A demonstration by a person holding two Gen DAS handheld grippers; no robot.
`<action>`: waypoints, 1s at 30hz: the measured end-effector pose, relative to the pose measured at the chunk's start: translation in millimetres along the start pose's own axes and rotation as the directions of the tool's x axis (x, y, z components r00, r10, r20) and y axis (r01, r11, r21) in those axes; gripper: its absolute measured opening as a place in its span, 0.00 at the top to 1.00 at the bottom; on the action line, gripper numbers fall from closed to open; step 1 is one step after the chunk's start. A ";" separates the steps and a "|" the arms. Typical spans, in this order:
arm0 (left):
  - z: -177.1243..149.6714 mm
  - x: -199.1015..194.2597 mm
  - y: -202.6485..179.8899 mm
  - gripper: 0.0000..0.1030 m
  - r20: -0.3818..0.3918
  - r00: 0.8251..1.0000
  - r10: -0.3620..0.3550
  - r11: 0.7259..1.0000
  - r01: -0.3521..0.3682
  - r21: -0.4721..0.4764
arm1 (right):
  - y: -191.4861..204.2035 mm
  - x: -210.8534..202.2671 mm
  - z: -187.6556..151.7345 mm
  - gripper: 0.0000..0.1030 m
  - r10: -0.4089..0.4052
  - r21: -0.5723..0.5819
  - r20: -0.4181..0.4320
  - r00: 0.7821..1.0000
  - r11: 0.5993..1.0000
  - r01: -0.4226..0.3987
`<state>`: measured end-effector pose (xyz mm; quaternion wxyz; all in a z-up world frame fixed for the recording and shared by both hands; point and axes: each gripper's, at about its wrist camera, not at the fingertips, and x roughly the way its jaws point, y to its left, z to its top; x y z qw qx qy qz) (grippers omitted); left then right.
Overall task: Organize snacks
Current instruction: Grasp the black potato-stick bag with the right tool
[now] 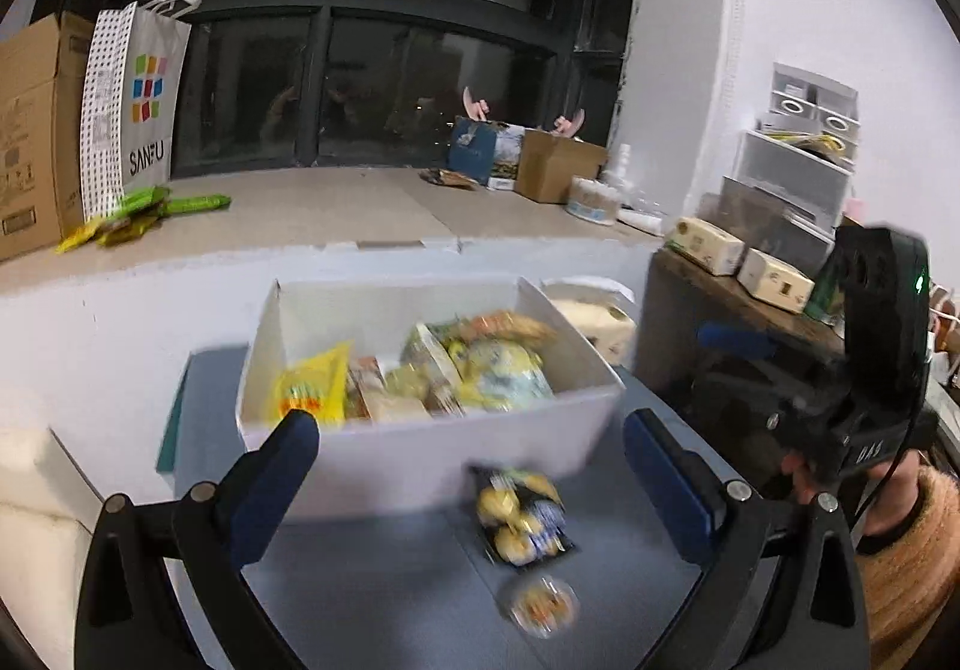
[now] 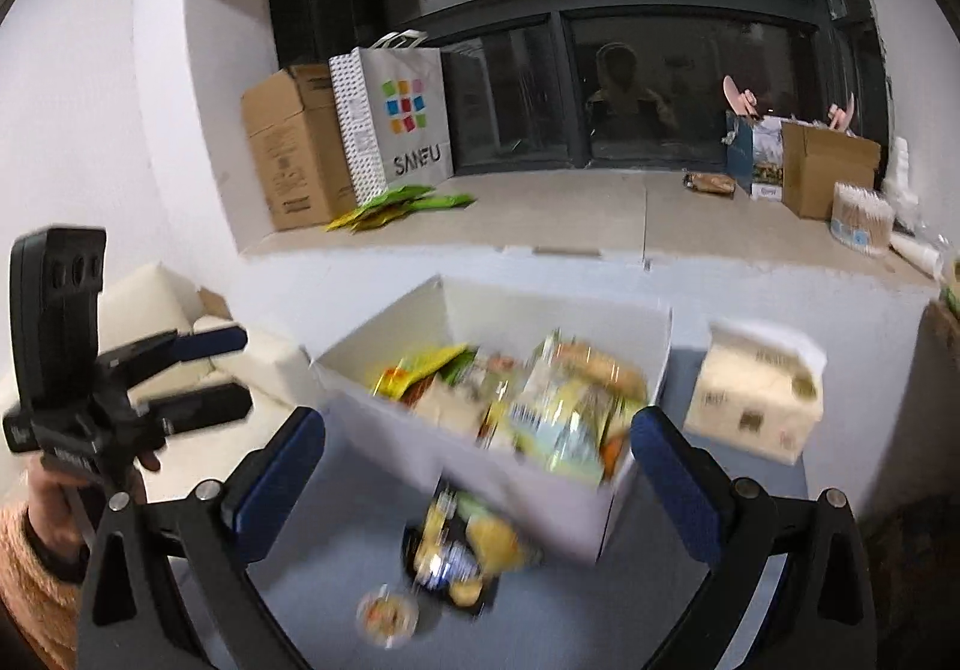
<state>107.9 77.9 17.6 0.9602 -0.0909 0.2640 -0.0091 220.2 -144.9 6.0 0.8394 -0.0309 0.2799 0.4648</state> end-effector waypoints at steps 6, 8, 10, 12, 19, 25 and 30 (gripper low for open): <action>-58.0 -17.1 -3.8 0.00 -0.031 1.000 0.000 0.998 -0.002 -0.059 | 6.7 1.9 -75.3 0.00 -0.009 0.047 -0.106 0.994 0.999 0.014; -71.4 -18.7 -3.6 0.00 -0.048 0.999 0.003 0.997 -0.007 -0.073 | 7.1 8.1 -91.3 0.00 0.001 0.069 -0.144 0.990 0.998 0.009; -82.4 -20.9 -3.7 0.00 -0.060 0.998 0.008 0.997 -0.013 -0.081 | 6.4 15.9 -100.9 0.00 0.019 0.101 -0.170 0.985 0.995 -0.002; -87.9 -22.4 -4.9 0.00 -0.068 0.998 0.005 0.997 -0.010 -0.078 | 3.7 25.0 -101.4 0.00 0.047 0.141 -0.182 0.982 0.990 -0.021; -93.1 -30.5 -12.2 0.00 -0.061 0.998 0.008 0.998 -0.011 -0.058 | 0.8 73.6 -88.5 0.00 0.072 0.250 -0.218 0.973 0.968 -0.016; -98.3 -30.7 -16.2 0.00 -0.074 0.997 0.018 0.999 -0.021 -0.039 | -14.6 127.5 -84.3 0.00 0.092 0.415 -0.265 0.960 0.909 0.027; -103.5 -28.2 -11.5 0.00 -0.090 0.996 0.019 0.998 -0.024 -0.055 | -20.4 158.4 -84.3 0.00 0.092 0.469 -0.297 0.951 0.881 0.061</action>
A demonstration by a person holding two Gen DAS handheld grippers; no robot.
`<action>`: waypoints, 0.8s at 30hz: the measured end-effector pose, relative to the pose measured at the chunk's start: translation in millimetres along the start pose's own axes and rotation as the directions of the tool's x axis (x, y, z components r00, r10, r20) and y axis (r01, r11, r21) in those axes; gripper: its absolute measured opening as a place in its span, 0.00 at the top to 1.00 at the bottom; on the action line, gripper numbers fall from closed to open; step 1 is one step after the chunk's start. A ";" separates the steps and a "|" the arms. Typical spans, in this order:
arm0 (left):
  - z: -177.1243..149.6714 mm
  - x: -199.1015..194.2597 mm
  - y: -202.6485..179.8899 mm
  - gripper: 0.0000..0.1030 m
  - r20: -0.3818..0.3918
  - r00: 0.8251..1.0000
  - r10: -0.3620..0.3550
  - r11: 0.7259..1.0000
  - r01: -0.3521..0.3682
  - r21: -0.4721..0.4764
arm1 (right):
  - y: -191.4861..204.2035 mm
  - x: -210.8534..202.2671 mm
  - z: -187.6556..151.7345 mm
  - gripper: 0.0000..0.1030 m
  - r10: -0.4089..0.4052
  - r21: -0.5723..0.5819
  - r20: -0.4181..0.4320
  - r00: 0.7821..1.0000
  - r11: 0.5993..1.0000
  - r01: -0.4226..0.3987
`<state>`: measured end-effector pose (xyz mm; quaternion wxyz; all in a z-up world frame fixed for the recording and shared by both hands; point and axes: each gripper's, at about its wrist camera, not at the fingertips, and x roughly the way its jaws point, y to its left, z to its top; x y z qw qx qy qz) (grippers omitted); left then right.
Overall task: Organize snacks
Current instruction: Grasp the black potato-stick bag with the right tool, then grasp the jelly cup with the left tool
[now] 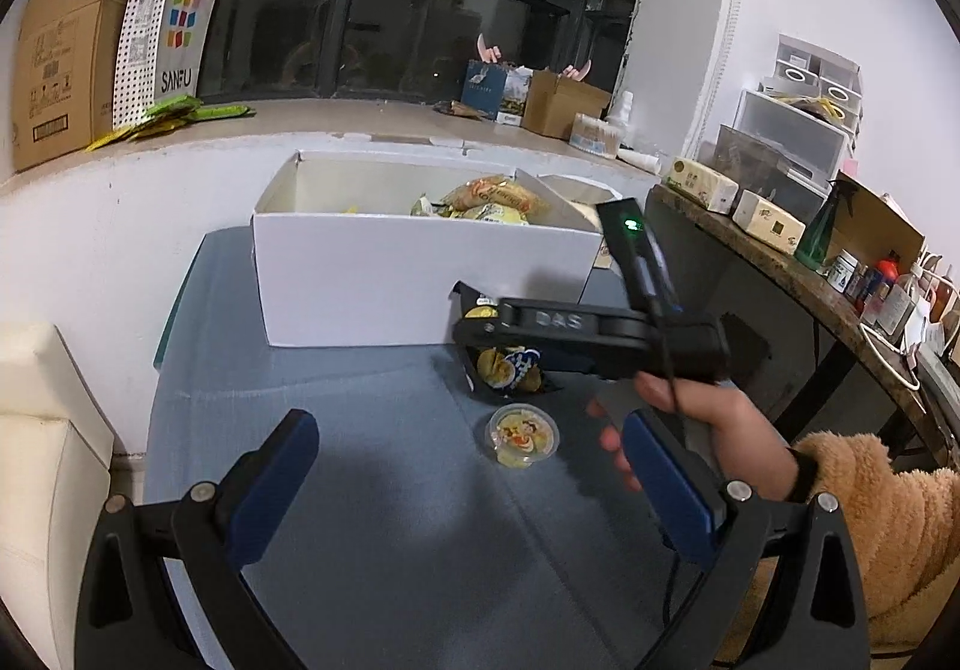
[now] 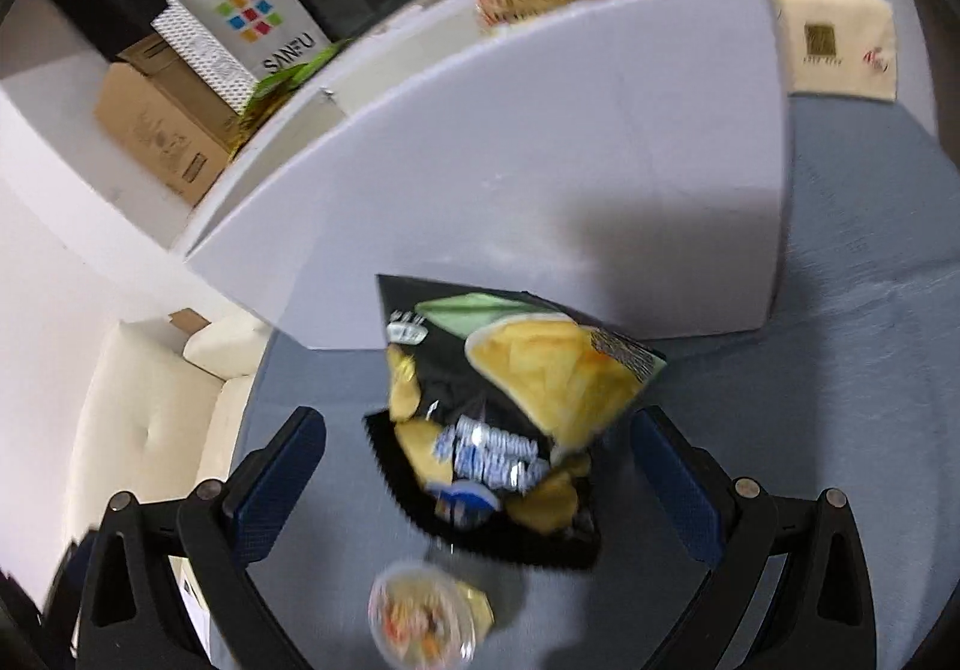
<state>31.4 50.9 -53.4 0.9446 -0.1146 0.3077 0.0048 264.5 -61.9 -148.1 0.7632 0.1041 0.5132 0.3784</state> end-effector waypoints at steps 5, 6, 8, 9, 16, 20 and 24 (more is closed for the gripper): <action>-3.4 3.5 2.1 0.00 -0.007 1.000 -0.002 1.000 0.002 -0.011 | -5.3 -1.2 4.9 0.35 0.056 0.033 0.027 0.998 0.998 -0.057; -4.1 4.6 2.3 0.00 -0.011 1.000 -0.001 1.000 0.001 -0.011 | -5.0 -4.6 3.3 0.37 0.055 0.016 0.040 0.998 0.998 -0.056; -4.8 6.7 3.1 0.00 -0.016 1.000 0.006 1.000 -0.006 -0.010 | -4.1 -15.6 0.3 0.48 0.053 -0.024 0.087 0.995 0.998 -0.051; -5.2 8.2 3.4 0.00 -0.019 1.000 0.005 1.000 -0.005 -0.011 | -2.7 -23.1 -1.2 0.50 0.064 -0.043 0.102 0.993 0.997 -0.060; -9.3 48.8 -9.7 0.00 -0.117 0.993 0.016 0.998 -0.008 0.068 | -8.5 -90.6 -5.7 0.51 0.154 -0.089 0.195 0.969 0.986 -0.138; -13.4 85.5 -25.1 0.00 -0.196 0.981 0.013 0.993 0.011 0.119 | -15.3 -136.0 -14.2 0.51 0.142 -0.145 0.262 0.955 0.984 -0.107; -13.9 118.7 -30.9 0.00 -0.248 0.968 0.024 0.990 0.011 0.137 | -34.1 -170.9 -24.9 0.51 0.132 -0.133 0.303 0.944 0.987 -0.095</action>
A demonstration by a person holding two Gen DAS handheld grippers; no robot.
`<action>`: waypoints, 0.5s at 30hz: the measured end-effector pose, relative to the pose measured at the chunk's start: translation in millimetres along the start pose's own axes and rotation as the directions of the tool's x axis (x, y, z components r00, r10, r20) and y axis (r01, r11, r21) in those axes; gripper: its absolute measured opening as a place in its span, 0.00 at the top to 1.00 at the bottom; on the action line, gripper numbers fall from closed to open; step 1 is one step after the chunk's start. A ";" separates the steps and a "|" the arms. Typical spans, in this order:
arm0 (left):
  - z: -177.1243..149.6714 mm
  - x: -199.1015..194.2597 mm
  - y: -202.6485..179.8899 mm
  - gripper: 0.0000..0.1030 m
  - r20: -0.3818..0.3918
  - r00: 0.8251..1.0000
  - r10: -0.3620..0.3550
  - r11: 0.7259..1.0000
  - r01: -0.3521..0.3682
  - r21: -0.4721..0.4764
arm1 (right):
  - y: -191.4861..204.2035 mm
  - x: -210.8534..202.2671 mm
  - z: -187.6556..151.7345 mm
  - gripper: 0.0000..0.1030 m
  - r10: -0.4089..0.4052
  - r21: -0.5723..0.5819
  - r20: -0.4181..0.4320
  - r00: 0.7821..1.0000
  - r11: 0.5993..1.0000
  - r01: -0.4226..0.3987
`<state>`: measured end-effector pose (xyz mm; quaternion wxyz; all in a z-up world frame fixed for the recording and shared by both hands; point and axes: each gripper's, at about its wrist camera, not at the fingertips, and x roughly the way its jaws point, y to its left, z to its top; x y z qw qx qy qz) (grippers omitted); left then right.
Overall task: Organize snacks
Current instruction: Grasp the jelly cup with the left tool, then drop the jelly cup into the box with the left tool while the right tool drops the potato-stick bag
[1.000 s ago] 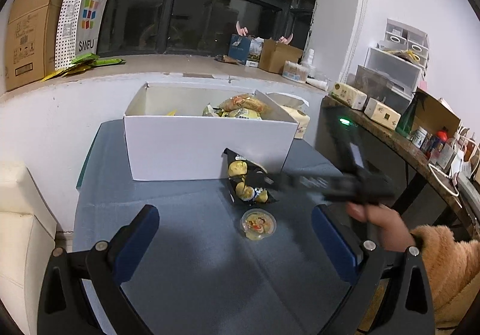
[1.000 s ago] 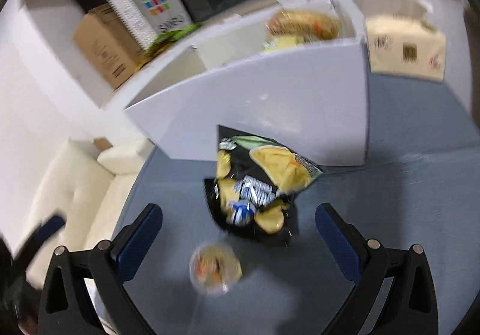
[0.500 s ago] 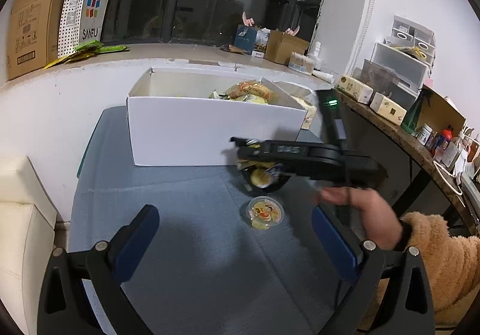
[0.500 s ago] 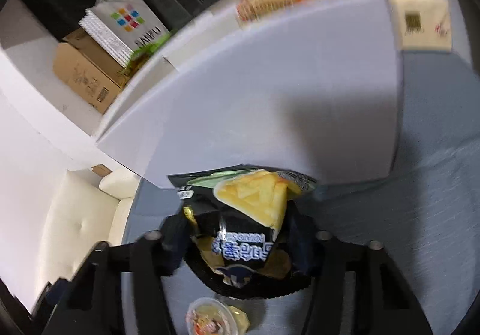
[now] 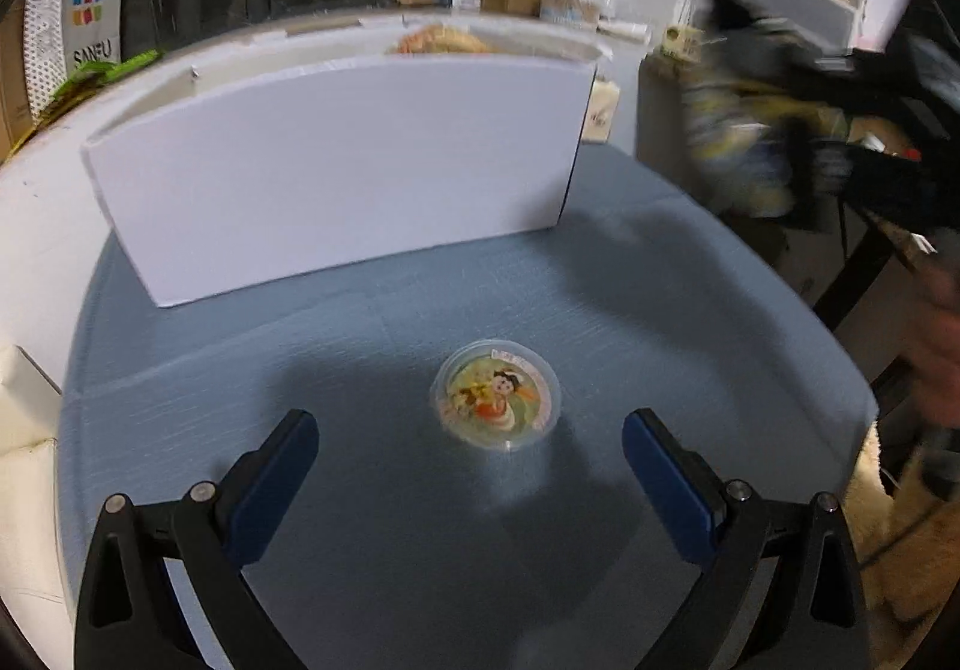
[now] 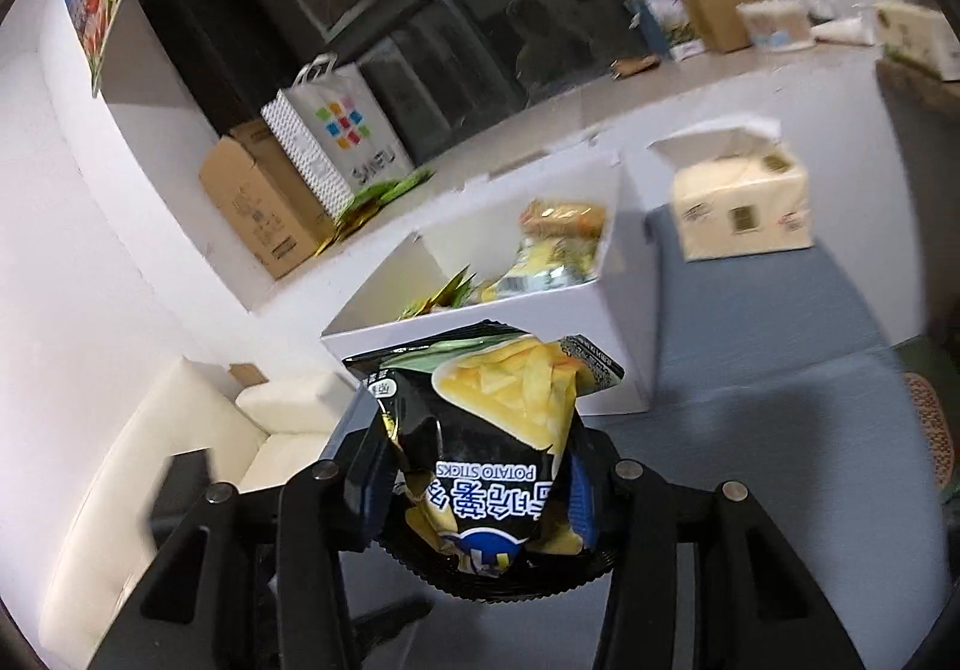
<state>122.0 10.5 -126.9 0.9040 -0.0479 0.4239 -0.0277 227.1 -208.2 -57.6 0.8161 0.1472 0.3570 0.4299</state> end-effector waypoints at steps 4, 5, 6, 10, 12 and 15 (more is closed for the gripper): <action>6.5 20.4 0.9 0.00 -0.035 0.999 -0.001 1.000 0.001 -0.002 | -19.9 -24.8 -7.0 0.50 -0.021 0.037 0.017 1.000 0.999 0.020; 8.0 22.6 -0.1 0.00 -0.040 0.999 -0.001 1.000 0.001 0.000 | -24.6 -28.7 -9.2 0.50 -0.030 0.044 0.019 0.999 0.999 0.029; 8.3 24.8 -0.1 0.00 -0.043 0.999 0.002 1.000 -0.002 0.005 | -29.9 -32.2 -12.3 0.50 -0.035 0.055 0.019 0.999 0.998 0.034; 11.9 30.9 -1.6 0.11 -0.043 0.999 -0.006 1.000 0.007 0.020 | -40.9 -36.0 -22.0 0.50 -0.043 0.087 0.010 0.999 0.995 0.042; 12.0 33.1 -1.5 0.52 -0.048 0.998 -0.038 0.999 0.040 0.029 | -40.3 -35.4 -25.8 0.50 -0.053 0.077 0.001 0.999 0.996 0.053; 12.1 26.9 -5.9 0.52 -0.015 1.000 -0.008 0.998 0.009 0.059 | -36.4 -33.3 -28.6 0.50 -0.049 0.058 -0.009 0.999 0.997 0.049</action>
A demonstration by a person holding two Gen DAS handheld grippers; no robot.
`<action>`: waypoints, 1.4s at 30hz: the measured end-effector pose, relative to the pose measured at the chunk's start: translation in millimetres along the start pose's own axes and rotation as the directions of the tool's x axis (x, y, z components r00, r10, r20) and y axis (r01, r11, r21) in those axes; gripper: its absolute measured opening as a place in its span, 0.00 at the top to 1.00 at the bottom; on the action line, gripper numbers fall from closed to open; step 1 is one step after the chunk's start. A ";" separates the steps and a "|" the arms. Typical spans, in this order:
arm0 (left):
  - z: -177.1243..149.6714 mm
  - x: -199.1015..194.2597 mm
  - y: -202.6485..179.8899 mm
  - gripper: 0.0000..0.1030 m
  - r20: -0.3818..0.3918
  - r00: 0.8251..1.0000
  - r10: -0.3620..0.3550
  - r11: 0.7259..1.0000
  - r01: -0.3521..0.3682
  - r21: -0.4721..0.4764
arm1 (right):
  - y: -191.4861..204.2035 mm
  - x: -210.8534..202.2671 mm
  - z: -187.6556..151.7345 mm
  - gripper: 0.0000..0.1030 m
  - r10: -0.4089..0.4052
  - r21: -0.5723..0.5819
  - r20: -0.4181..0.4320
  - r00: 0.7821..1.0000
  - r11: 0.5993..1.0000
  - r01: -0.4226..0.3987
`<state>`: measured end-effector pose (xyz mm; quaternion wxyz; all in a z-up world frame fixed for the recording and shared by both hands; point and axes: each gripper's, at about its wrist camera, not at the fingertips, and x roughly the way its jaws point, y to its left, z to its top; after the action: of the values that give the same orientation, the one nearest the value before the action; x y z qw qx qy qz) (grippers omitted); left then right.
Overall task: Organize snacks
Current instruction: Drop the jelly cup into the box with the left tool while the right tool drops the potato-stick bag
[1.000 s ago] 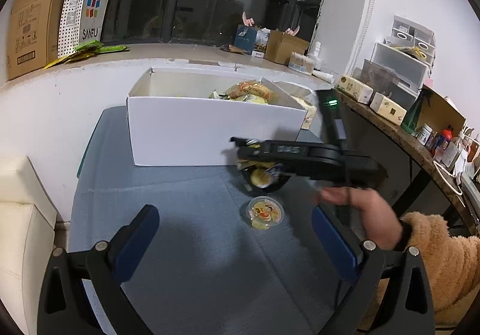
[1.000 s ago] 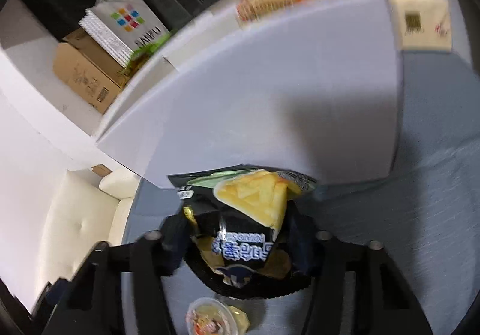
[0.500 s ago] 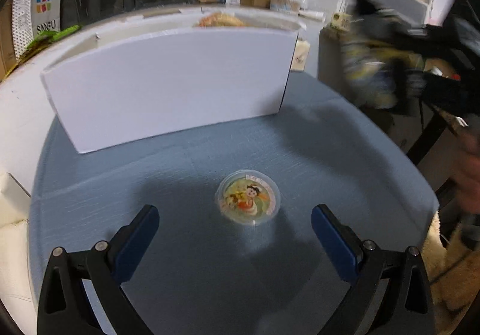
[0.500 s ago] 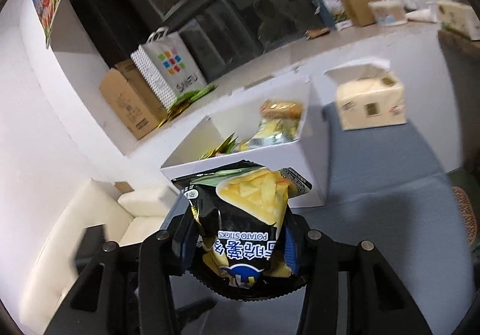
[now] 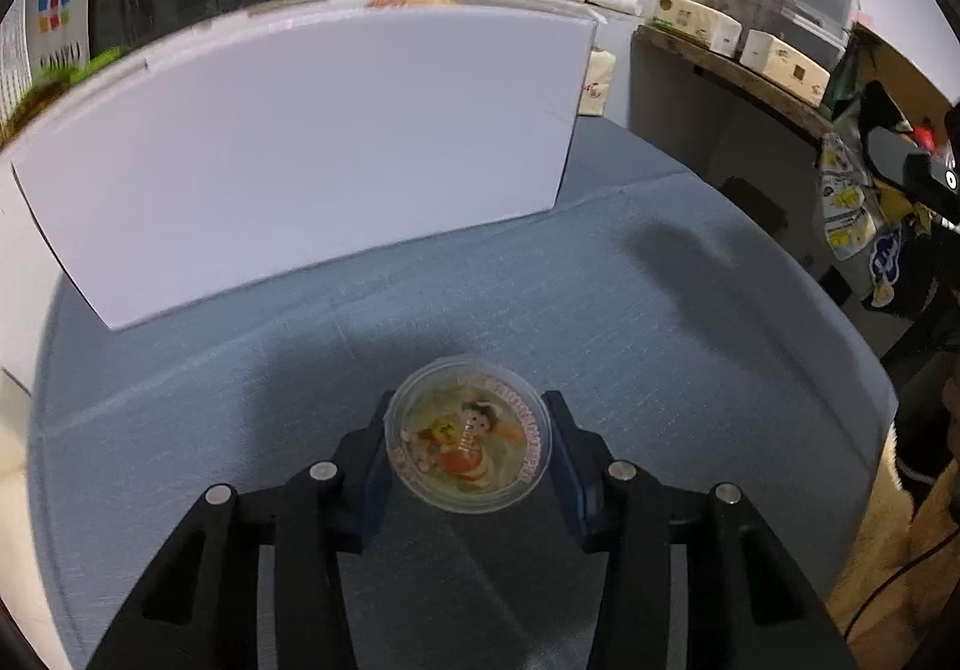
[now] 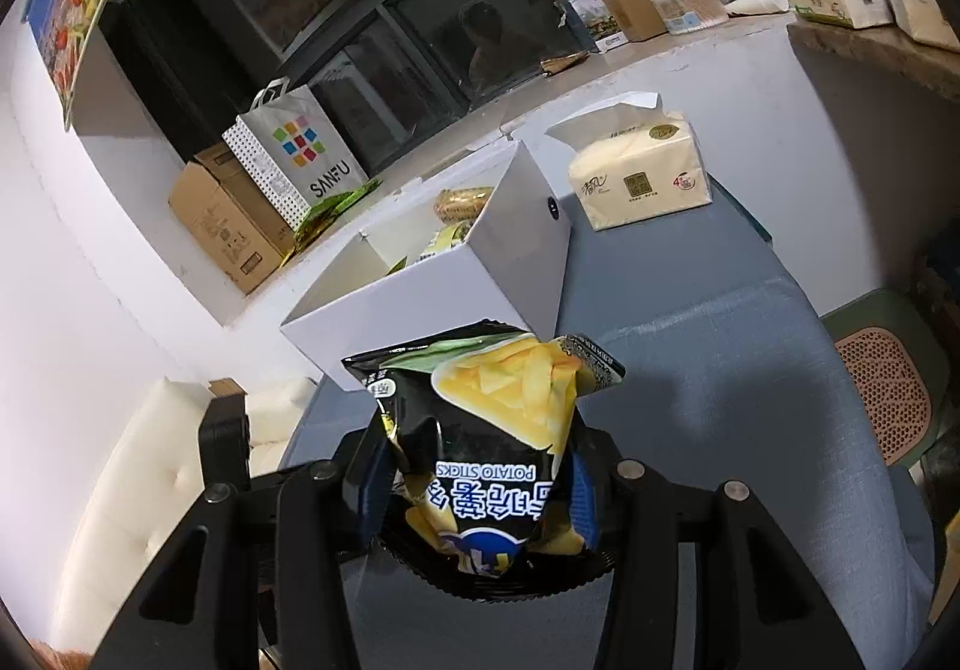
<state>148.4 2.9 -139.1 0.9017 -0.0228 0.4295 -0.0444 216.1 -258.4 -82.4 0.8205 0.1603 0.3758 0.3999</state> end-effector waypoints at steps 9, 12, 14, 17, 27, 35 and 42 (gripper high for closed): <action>26.1 -79.4 16.3 0.52 0.212 0.977 0.005 0.999 0.005 -0.043 | 34.0 16.7 15.6 0.49 0.021 -0.108 -0.012 1.000 0.994 -0.022; 55.8 -109.9 49.7 0.52 0.297 0.955 0.015 0.993 0.021 -0.119 | 59.0 31.2 38.7 0.49 0.018 -0.187 0.001 1.000 0.982 -0.018; 77.7 -123.5 69.7 0.52 0.342 0.939 0.040 0.989 0.012 -0.149 | 74.9 44.2 56.0 0.49 0.016 -0.223 -0.001 1.000 0.975 -0.015; 108.0 -132.8 98.5 0.52 0.376 0.925 0.063 0.980 0.014 -0.198 | 98.9 70.0 84.2 0.48 0.006 -0.280 0.001 1.000 0.960 -0.005; 171.1 -82.8 157.5 0.52 0.302 0.946 0.116 0.971 -0.045 -0.233 | 127.5 177.2 153.3 0.48 -0.100 -0.322 -0.081 0.992 0.944 0.069; 170.9 -58.8 177.2 0.00 0.271 0.948 0.167 0.959 -0.091 -0.269 | 125.8 212.0 181.4 0.00 -0.135 -0.251 -0.109 0.985 0.962 0.105; 160.9 -76.1 166.2 0.00 0.298 0.932 0.208 0.962 -0.140 -0.236 | 132.6 188.5 177.4 0.00 -0.166 -0.294 -0.021 0.986 0.943 0.153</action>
<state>235.7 176.3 7.8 0.9521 -0.0867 0.2803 0.0860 352.1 -22.0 18.4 0.8561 -0.0025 0.3430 0.3866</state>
